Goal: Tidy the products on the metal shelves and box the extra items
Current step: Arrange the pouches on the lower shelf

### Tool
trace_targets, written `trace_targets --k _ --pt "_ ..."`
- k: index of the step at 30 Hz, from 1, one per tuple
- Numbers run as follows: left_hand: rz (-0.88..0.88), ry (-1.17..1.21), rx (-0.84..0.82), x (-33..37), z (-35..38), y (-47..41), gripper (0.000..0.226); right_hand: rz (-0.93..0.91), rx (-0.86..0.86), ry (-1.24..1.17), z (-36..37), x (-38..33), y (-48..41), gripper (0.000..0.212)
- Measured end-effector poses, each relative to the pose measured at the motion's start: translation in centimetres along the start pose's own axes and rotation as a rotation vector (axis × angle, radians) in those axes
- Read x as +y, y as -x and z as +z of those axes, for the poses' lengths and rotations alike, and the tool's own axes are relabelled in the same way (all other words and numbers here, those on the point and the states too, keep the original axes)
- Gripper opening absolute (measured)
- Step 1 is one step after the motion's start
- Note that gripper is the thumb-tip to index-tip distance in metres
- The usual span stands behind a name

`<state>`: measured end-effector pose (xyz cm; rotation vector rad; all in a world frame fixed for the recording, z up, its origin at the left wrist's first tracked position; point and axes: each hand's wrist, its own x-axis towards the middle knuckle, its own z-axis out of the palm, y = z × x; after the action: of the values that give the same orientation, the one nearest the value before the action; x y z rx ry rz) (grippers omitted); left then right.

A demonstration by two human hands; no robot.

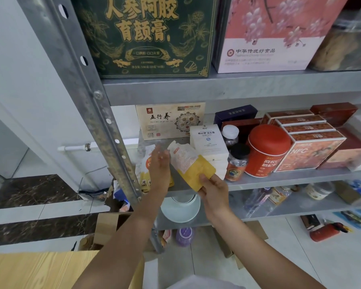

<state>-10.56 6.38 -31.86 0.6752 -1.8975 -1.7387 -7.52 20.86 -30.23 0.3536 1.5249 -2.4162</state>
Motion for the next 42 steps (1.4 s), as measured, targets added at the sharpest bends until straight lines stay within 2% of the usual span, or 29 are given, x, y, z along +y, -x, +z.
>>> trace_targets --k 2,4,6,9,11,13,18,21,23,26,29,31,32,34,36,38,41,42 --pt "-0.29 0.391 -0.111 1.2 0.2 0.4 0.026 0.096 -0.041 -0.134 0.0 -0.1 0.1 0.02" --pt "-0.445 0.62 -0.285 1.8 -0.1 0.8 0.019 0.156 -0.07 -0.202 0.1 -0.1 0.2 0.02" --pt "-0.465 0.653 -0.329 2.2 -0.5 1.0 0.021 0.201 -0.112 -0.242 0.0 -0.1 0.2 0.02" --pt "-0.431 0.608 -0.26 3.1 -1.0 1.2 0.023 0.258 -0.242 -0.248 -0.1 -0.5 0.2 0.029" --pt "-0.408 0.534 -0.236 3.8 -1.1 1.4 0.025 0.272 -0.312 -0.157 0.0 -0.8 0.3 0.037" --pt "-0.378 0.444 -0.223 4.2 -1.0 1.9 0.026 0.238 -0.313 -0.014 0.2 -0.8 0.4 0.027" --pt "-0.352 0.308 -0.169 5.4 -0.5 2.5 0.034 0.005 -0.127 0.349 1.1 -0.9 0.6 0.015" --pt "-0.311 0.223 -0.202 6.0 -0.3 2.9 0.037 -0.363 -0.02 0.73 1.1 -0.8 0.5 0.019" --pt "-0.28 0.17 -0.3 6.2 -0.2 3.3 0.022 -0.616 -0.017 1.046 1.0 -0.5 0.5 0.027" --pt "-0.291 0.141 -0.266 6.4 -0.7 3.4 0.013 -0.693 -0.147 1.193 1.1 -0.5 0.4 0.043" --pt "-0.338 0.079 -0.106 6.5 -1.3 2.8 0.024 -0.559 -0.432 1.143 0.4 -0.4 0.2 0.078" --pt "-0.311 0.019 -0.049 6.4 -1.9 2.2 0.024 -0.442 -0.585 0.958 0.3 -0.6 0.6 0.09" --pt "-0.299 -0.002 -0.037 6.4 -2.1 2.0 0.026 -0.364 -0.596 0.807 0.4 -0.7 0.9 0.085" --pt "-0.29 -0.022 -0.033 6.4 -2.3 2.0 0.032 -0.162 -0.473 0.513 0.9 -1.0 1.0 0.062" --pt "-0.291 -0.054 -0.045 6.6 -2.2 2.3 0.03 -0.01 -0.339 0.416 1.3 -1.2 0.6 0.034" --pt "-0.276 -0.075 -0.062 6.6 -2.0 2.5 0.025 0.032 -0.283 0.416 1.6 -1.1 0.2 0.011" --pt "-0.301 -0.044 -0.125 6.7 -2.2 3.0 0.015 0.018 -0.213 0.387 1.9 -0.8 -0.2 0.012" --pt "-0.307 -0.056 -0.151 6.6 -2.2 3.0 0.024 0.01 -0.198 0.387 2.1 -0.7 -0.3 0.012"
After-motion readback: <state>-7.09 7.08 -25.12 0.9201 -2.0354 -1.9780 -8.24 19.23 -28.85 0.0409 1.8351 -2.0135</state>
